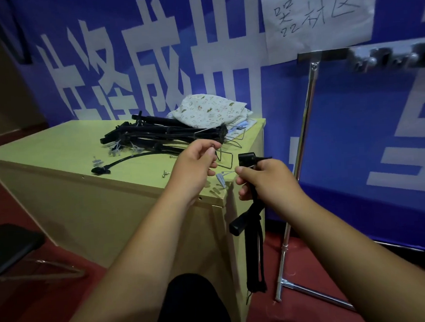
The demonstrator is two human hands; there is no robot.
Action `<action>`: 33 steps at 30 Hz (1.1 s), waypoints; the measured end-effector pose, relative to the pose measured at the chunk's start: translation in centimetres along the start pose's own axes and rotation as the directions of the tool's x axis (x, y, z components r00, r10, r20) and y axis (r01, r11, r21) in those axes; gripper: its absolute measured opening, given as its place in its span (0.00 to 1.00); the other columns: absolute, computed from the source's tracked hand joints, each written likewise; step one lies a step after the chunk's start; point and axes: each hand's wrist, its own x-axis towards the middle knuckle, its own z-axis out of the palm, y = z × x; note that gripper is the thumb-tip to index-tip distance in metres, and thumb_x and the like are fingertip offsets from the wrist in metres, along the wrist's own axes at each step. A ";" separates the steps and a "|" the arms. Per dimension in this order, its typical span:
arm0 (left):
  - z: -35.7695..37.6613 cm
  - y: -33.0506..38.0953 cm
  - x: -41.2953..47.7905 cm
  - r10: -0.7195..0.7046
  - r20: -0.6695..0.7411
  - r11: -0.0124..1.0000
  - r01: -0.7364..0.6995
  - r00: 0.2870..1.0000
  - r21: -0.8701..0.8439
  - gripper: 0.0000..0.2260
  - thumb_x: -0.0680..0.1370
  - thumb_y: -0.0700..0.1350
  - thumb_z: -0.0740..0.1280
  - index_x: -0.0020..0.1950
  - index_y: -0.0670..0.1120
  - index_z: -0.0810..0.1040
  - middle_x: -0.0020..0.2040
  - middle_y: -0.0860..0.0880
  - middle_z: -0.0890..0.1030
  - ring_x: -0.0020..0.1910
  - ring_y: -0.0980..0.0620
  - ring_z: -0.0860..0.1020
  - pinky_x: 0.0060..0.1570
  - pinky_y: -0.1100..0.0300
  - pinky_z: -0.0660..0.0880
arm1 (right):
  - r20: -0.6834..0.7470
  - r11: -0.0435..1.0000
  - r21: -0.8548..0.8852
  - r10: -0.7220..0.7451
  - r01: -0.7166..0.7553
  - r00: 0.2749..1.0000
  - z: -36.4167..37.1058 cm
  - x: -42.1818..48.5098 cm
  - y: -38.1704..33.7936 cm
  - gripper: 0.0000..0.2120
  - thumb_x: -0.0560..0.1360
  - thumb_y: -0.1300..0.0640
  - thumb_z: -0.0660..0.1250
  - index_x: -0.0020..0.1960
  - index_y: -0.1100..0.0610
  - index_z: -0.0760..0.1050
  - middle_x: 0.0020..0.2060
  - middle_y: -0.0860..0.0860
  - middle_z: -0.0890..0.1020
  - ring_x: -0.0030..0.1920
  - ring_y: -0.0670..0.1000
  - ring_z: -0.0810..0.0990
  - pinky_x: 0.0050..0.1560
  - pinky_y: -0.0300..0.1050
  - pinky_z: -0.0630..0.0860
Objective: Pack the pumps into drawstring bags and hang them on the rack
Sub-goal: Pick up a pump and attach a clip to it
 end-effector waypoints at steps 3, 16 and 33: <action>2.0 -0.1 -0.3 -0.032 0.038 0.999 0.034 0.999 -0.043 0.09 0.86 0.40 0.64 0.59 0.48 0.83 0.46 0.48 0.83 0.45 0.53 0.83 0.46 0.57 0.79 | -0.034 0.999 0.039 -0.017 0.019 0.999 -1.0 0.0 0.6 0.09 0.85 0.59 0.71 0.51 0.65 0.82 0.37 0.54 0.86 0.33 0.53 0.83 0.43 0.54 0.87; 7.5 -1.3 0.1 -0.082 0.099 0.981 0.097 0.992 -0.166 0.09 0.83 0.36 0.68 0.59 0.46 0.85 0.45 0.44 0.83 0.47 0.50 0.84 0.51 0.54 0.83 | -0.143 0.998 0.018 -0.062 0.065 0.988 -5.9 -0.7 2.3 0.09 0.86 0.59 0.69 0.58 0.63 0.84 0.48 0.52 0.91 0.36 0.46 0.86 0.40 0.41 0.84; 15.0 -5.2 0.9 -0.191 0.204 0.949 0.234 0.960 -0.210 0.10 0.82 0.35 0.70 0.58 0.46 0.86 0.48 0.44 0.81 0.49 0.50 0.83 0.58 0.53 0.82 | -0.273 0.984 0.181 0.055 -0.005 0.961 -10.9 0.7 9.1 0.11 0.84 0.53 0.72 0.48 0.54 0.90 0.34 0.49 0.84 0.35 0.48 0.80 0.36 0.36 0.75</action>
